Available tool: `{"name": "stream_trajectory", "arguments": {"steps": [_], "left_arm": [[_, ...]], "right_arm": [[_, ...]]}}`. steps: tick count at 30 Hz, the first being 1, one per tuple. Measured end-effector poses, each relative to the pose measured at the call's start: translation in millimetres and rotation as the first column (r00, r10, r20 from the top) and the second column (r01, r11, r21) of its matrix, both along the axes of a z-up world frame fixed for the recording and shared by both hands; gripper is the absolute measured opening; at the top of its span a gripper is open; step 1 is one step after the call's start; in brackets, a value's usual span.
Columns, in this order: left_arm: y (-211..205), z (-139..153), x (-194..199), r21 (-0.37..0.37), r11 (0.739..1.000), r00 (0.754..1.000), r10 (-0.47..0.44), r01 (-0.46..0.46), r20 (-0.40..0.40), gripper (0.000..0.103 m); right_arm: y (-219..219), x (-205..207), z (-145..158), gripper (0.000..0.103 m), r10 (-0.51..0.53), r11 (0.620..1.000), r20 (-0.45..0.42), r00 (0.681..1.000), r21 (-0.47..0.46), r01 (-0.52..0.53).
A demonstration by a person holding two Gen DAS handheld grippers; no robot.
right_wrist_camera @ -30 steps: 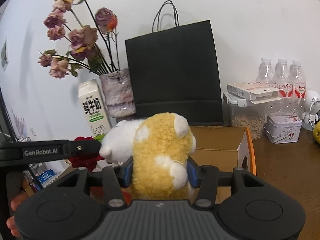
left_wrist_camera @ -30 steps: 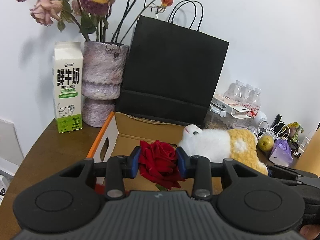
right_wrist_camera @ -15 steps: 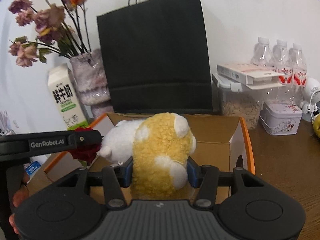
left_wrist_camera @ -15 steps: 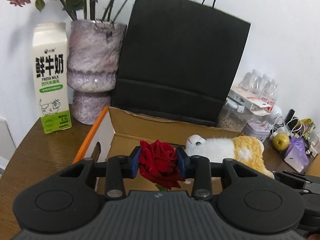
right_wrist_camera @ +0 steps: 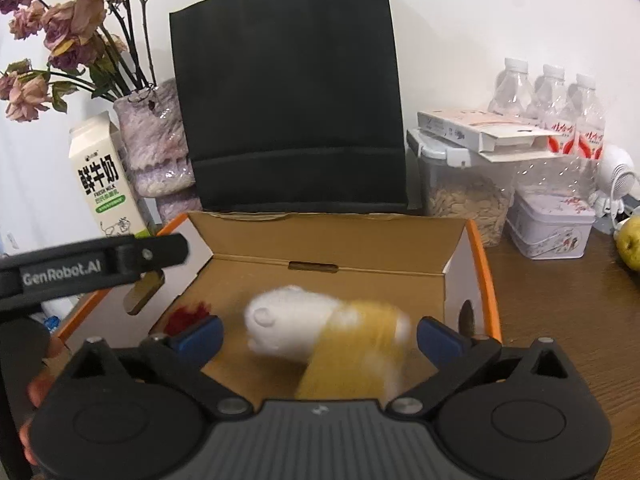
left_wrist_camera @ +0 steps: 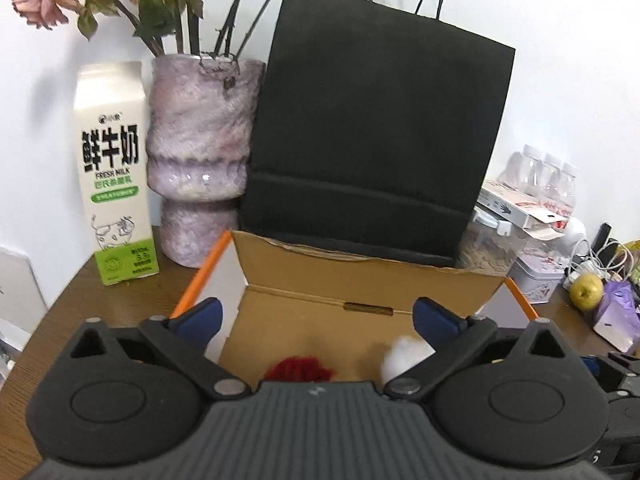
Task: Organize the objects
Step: 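Open both tools to drop the rose and plush toy into the box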
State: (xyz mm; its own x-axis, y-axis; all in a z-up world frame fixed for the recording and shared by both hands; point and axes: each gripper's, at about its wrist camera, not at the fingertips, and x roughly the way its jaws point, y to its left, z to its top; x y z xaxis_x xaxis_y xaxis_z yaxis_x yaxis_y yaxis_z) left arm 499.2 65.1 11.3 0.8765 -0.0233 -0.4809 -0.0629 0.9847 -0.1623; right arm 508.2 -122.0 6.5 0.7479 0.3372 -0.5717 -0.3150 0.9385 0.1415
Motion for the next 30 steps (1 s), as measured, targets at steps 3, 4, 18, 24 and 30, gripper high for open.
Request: {"name": "stream_trajectory", "arguments": {"steps": [3,4,18,24,30], "left_arm": [[3,-1,2,-0.023,1.000,1.000,-0.001,0.000,-0.024,0.103],[3,-2,3,-0.023,1.000,1.000,0.001,-0.001,-0.027,0.103],[4,10,-15,-0.009,1.000,1.000,-0.016,0.016,-0.013,0.103],[7,23,-38,-0.021,1.000,1.000,-0.001,0.002,0.028,0.103],[5,30,-61,-0.027,1.000,0.999,0.005,-0.004,0.034,0.103]], "right_arm": [[1,0,-1,0.103,-0.001,1.000,-0.001,1.000,-0.020,0.001],[1,0,-1,0.103,0.000,1.000,-0.004,1.000,-0.026,0.000],[0,-12,6,0.103,0.024,0.998,0.011,1.000,-0.052,-0.024],[-3,-26,14,0.103,0.040,0.997,0.028,0.999,-0.060,-0.039],[-7,-45,27,0.103,0.051,0.996,0.052,0.997,-0.070,-0.047]]}}
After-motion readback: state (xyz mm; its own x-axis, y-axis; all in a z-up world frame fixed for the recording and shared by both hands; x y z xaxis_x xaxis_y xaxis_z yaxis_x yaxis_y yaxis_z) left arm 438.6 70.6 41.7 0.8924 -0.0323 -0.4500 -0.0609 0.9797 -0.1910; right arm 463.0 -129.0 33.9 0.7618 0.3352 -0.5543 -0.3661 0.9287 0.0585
